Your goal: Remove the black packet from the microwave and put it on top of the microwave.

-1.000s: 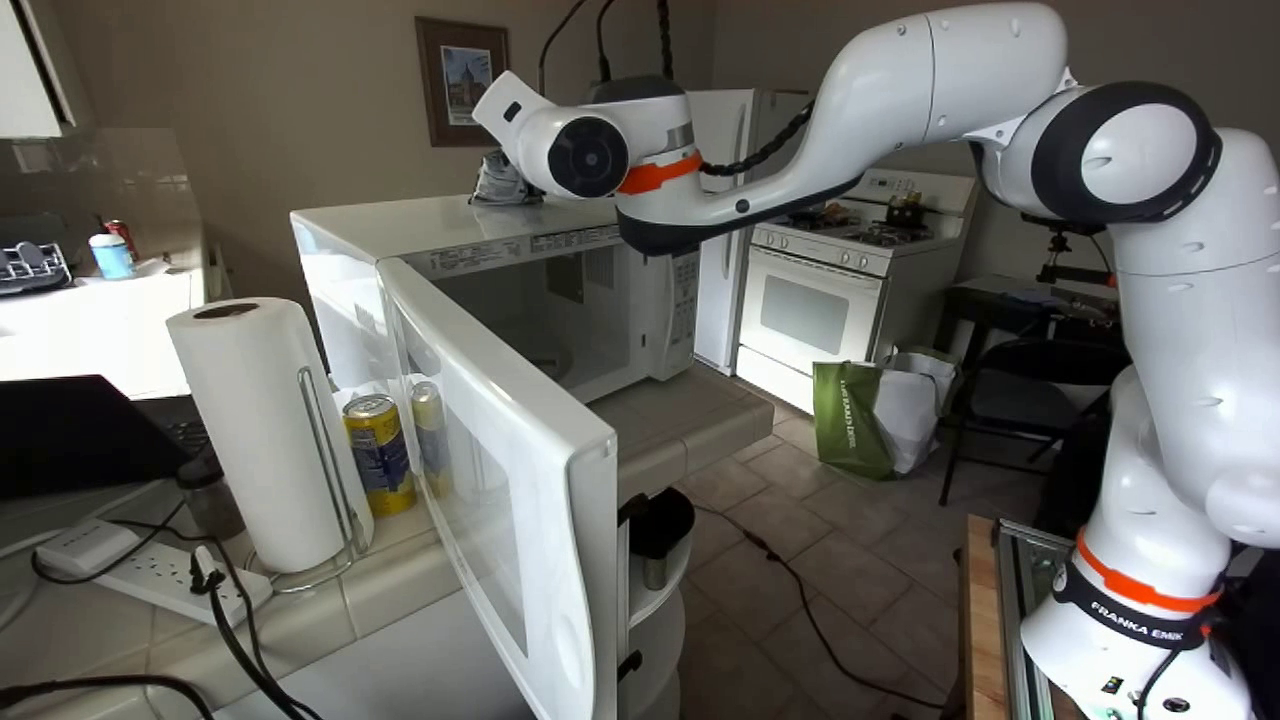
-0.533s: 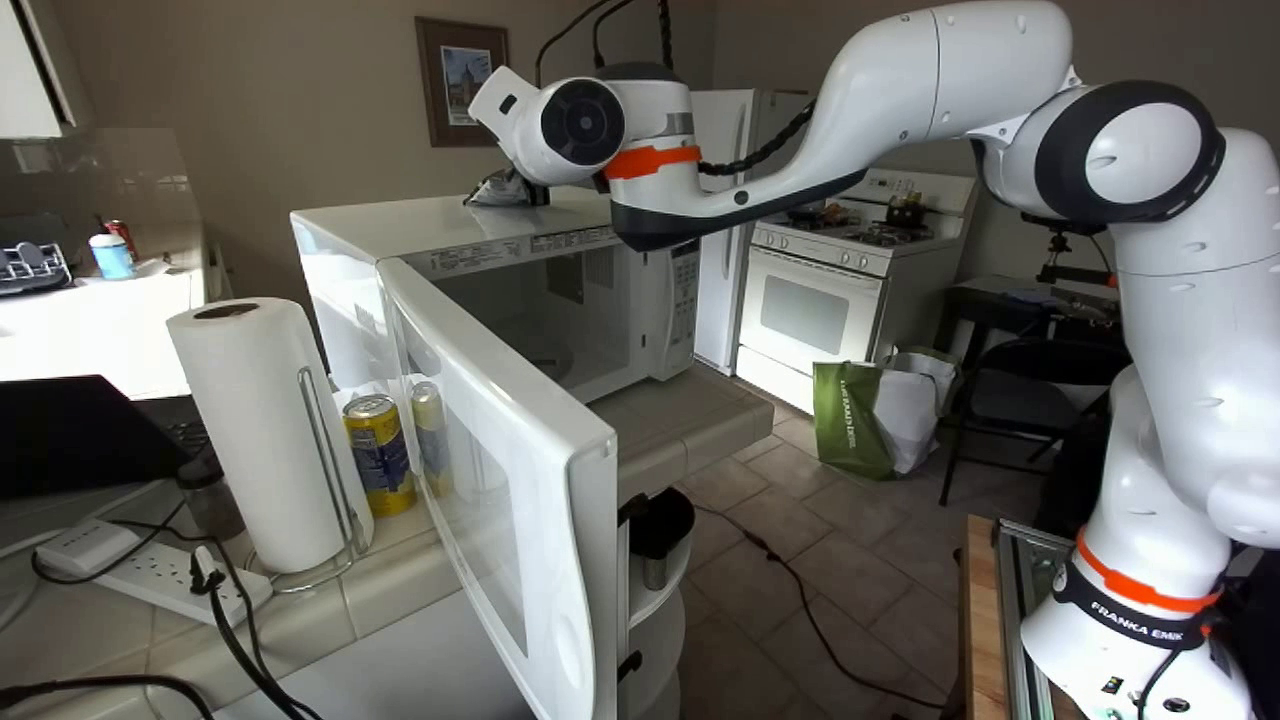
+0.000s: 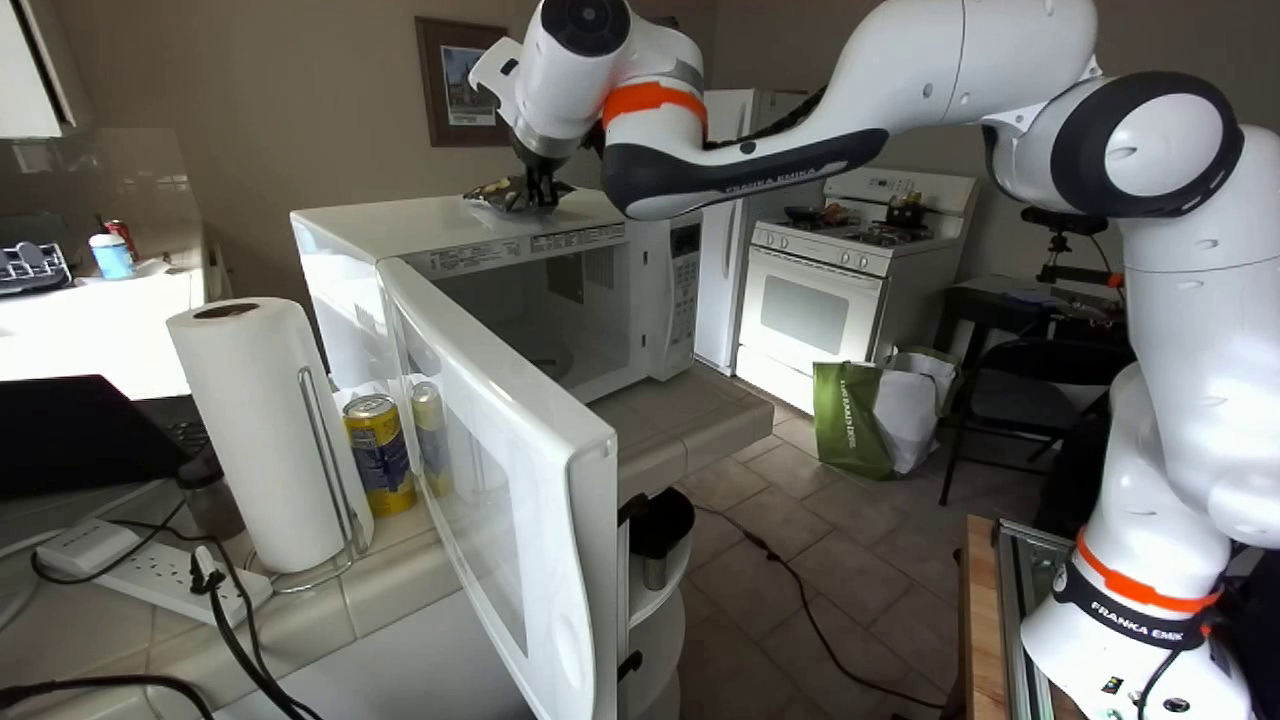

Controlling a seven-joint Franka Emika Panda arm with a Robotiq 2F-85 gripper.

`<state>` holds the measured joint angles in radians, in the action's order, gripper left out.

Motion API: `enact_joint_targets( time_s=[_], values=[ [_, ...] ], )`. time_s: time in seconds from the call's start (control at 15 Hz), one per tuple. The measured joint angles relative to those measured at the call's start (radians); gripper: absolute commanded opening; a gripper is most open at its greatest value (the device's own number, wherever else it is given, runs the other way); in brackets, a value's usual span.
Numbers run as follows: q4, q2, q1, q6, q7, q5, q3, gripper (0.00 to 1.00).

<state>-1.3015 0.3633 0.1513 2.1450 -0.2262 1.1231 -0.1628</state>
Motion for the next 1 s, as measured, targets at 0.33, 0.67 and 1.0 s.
enact_joint_targets(
  time_s=[0.33,0.67,1.0],
  values=[
    [0.027,-0.046,0.007,-0.117,-0.136,-0.248,-0.004,1.0],
    [0.039,-0.115,-0.026,-0.229,-0.223,-0.552,-0.027,1.0],
    [-0.056,-0.239,-0.087,-0.227,-0.215,-0.86,-0.03,1.0]
  ],
)
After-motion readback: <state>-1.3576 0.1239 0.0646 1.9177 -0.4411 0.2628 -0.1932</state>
